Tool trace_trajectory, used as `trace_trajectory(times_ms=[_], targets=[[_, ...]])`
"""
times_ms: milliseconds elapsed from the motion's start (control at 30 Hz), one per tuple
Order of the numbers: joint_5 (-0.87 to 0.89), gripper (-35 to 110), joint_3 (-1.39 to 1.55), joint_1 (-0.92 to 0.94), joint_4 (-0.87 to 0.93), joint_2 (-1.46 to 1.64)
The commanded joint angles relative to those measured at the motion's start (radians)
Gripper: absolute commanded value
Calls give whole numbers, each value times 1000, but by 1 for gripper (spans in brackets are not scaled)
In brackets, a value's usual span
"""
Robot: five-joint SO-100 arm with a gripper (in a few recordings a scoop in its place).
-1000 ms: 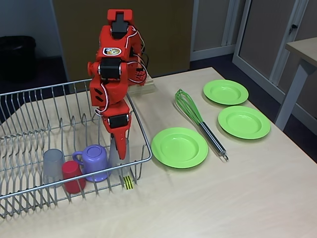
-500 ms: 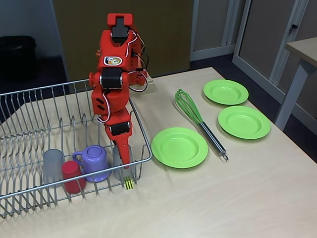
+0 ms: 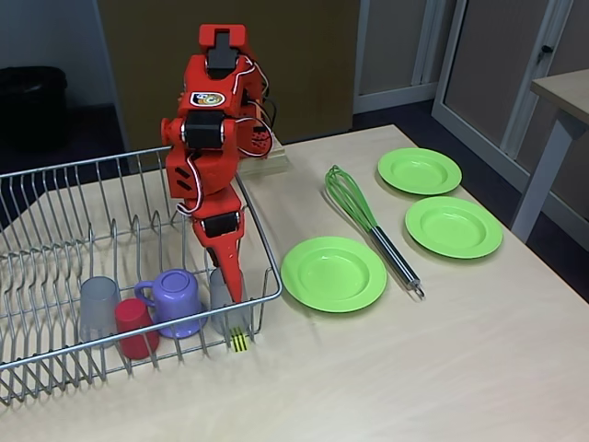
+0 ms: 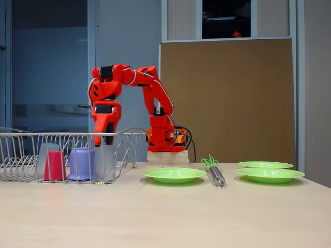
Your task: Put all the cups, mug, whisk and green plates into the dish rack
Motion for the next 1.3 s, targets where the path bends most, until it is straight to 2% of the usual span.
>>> trace_trajectory(times_ms=[0,300,400,533,700,933,1033,1267], targets=[[-25,45,-44,5,78,126],[71,42,52,-74,236,400],[236,41,141,-146,279,506],[572,40,327,-307,242,647],[994,34,563,-541,11,784],[1431,33,927,-818,-569,831],[1554,34,946,-874,-696,759],[1718,36,856,-904,-827,591]])
